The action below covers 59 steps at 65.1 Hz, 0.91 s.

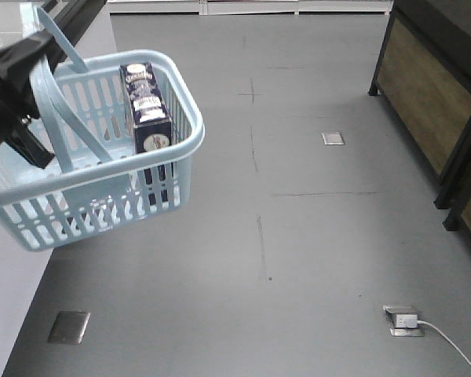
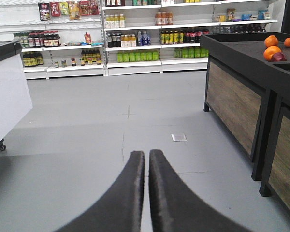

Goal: Left arm holds basket, right arm returns cookies
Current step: 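Lower the basket with the dark blue cookie box in front of the robot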

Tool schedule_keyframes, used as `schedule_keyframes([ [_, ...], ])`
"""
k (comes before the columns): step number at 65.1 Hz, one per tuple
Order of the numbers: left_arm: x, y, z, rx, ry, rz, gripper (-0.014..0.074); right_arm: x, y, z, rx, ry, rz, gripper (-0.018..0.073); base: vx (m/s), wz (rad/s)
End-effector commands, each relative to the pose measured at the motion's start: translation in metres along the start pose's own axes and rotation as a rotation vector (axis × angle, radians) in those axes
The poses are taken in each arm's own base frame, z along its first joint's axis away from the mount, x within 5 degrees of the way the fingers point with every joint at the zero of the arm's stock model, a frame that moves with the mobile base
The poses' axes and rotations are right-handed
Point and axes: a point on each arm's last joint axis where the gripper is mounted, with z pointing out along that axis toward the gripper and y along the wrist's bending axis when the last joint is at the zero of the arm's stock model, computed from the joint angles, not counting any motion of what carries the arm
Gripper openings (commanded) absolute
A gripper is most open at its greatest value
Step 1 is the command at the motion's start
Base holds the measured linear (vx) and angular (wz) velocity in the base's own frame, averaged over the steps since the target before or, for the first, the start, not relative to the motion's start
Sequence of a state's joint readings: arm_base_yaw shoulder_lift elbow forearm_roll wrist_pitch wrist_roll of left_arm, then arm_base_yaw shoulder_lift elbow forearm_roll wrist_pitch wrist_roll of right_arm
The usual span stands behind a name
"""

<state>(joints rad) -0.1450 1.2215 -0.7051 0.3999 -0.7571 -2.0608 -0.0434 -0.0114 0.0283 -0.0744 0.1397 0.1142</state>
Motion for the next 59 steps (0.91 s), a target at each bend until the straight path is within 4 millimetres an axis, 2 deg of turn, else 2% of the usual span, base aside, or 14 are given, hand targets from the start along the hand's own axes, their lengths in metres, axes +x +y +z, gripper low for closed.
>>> schedule_keyframes([
  [1,0.017,-0.020,-0.011,0.168,0.069,-0.040,-0.0003,-0.001,0.000,0.000,-0.003,-0.065,-0.014,-0.0010,0.00,0.00],
  [12,0.039,-0.007,-0.022,0.162,0.167,-0.089,-0.0003,-0.001,0.000,0.000,-0.003,-0.065,-0.014,-0.0010,0.00,0.00],
  [33,0.078,-0.002,-0.025,0.148,0.342,-0.127,-0.0003,-0.001,0.000,0.000,-0.003,-0.065,-0.014,-0.0010,0.00,0.00],
  [48,0.091,0.001,-0.028,0.133,0.413,-0.114,-0.0003,-0.001,0.000,0.000,-0.003,-0.065,-0.014,-0.0010,0.00,0.00],
  [59,0.089,0.017,-0.038,0.098,0.398,-0.154,-0.0003,-0.001,0.000,0.000,-0.003,-0.065,-0.014,-0.0010,0.00,0.00],
])
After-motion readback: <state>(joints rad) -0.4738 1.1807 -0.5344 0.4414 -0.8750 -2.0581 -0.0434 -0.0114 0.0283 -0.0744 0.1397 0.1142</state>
